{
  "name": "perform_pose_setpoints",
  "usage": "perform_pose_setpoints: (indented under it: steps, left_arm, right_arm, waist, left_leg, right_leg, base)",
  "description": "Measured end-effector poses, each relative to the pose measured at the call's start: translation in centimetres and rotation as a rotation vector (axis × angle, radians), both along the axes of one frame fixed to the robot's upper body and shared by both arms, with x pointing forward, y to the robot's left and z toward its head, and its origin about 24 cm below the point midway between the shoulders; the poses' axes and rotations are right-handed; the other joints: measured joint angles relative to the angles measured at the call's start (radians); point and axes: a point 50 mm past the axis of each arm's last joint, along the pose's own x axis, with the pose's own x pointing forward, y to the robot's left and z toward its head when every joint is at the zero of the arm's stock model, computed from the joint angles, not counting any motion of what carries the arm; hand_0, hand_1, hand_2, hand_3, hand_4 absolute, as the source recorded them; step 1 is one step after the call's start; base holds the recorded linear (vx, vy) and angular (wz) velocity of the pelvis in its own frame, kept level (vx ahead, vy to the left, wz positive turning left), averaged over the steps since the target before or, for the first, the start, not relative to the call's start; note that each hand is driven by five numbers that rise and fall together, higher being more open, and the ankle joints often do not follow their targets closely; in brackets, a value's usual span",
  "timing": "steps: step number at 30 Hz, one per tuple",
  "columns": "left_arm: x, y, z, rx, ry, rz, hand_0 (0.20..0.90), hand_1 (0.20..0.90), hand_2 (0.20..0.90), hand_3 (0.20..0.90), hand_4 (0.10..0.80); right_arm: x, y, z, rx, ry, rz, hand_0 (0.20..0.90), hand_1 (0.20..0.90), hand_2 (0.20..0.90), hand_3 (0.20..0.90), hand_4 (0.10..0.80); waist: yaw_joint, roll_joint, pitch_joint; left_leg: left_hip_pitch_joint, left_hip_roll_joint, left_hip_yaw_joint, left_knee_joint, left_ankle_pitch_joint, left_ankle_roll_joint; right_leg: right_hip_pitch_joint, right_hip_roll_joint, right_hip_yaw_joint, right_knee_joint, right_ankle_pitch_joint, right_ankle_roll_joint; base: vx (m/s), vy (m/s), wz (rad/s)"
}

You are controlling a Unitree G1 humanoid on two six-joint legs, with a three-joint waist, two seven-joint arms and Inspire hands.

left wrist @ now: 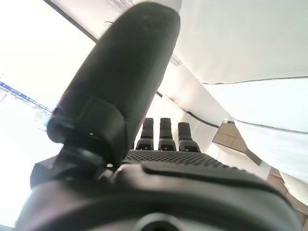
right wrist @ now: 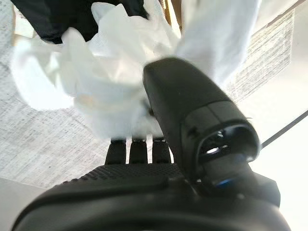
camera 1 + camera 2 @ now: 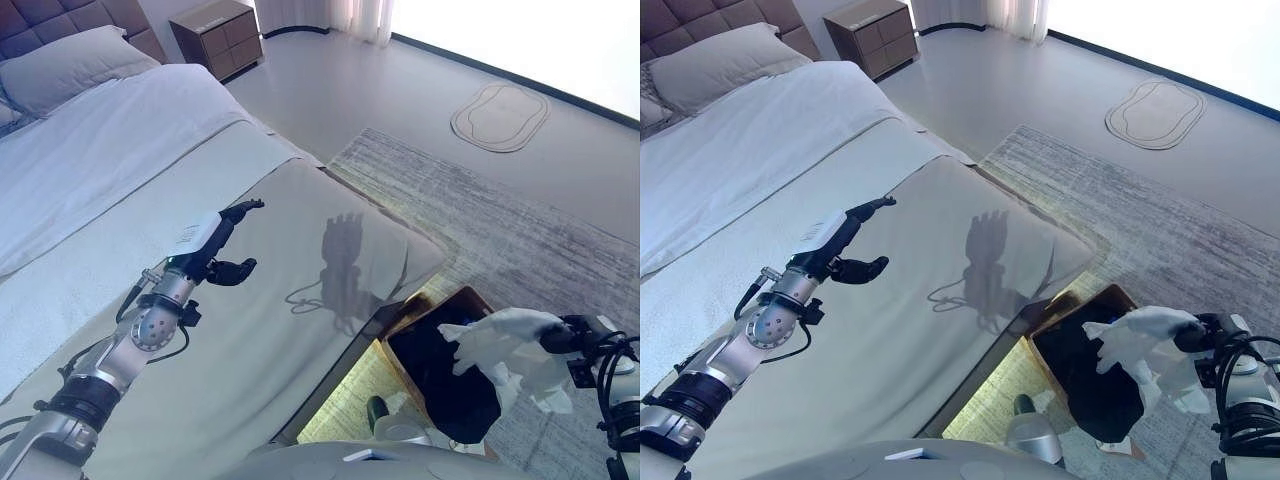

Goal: Pick up the clothes from the bed and place them into the basket

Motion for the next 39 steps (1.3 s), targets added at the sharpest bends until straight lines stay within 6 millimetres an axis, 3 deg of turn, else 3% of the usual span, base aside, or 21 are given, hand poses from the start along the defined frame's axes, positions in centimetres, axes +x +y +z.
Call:
perform_pose_setpoints:
  steps: [16,28,35,39]
  left_arm:
    - [0.0,0.1,0.1,0.002,-0.024,0.021,0.900,0.900,0.900,0.900,0.800]
    - [-0.4,2.1,-1.6,0.064,-0.004,0.154,0.900,0.900,0.900,0.900,0.800]
    - [-0.7,2.3,-2.5,0.089,0.015,0.180,0.900,0.900,0.900,0.900,0.800]
    - [-0.7,1.8,-2.9,0.075,0.028,0.193,0.900,0.900,0.900,0.900,0.800]
  right_arm:
    - [0.1,0.0,0.1,-0.021,-0.009,0.000,0.900,0.900,0.900,0.900,0.800]
    - [1.0,0.6,0.7,-0.030,-0.049,0.048,0.900,0.900,0.900,0.900,0.800]
    - [3.0,3.1,1.1,-0.051,-0.084,0.193,0.900,0.900,0.900,0.900,0.800]
    - [4.6,6.5,2.0,-0.107,-0.199,0.355,0.900,0.900,0.900,0.900,0.800]
  waist:
    - [-0.001,0.008,-0.005]
    - [-0.001,0.007,-0.005]
    - [0.001,0.007,-0.004]
    - [0.001,0.005,-0.003]
  left_leg:
    - [-0.001,0.004,-0.001,0.000,0.000,0.000]
    - [0.004,0.004,-0.011,0.000,0.001,-0.001]
    - [0.005,0.006,-0.021,0.000,0.001,-0.002]
    - [0.005,0.006,-0.027,0.000,0.002,-0.003]
  right_leg:
    - [0.001,0.002,-0.001,-0.004,0.000,0.000]
    - [0.018,0.002,-0.014,-0.017,0.000,0.000]
    - [0.028,0.003,-0.025,-0.020,0.000,0.000]
    - [0.031,0.003,-0.029,-0.020,0.000,0.000]
  base:
    - [0.000,0.000,0.00]
    - [0.007,0.000,0.02]
    - [0.025,-0.008,0.04]
    - [0.004,-0.004,0.01]
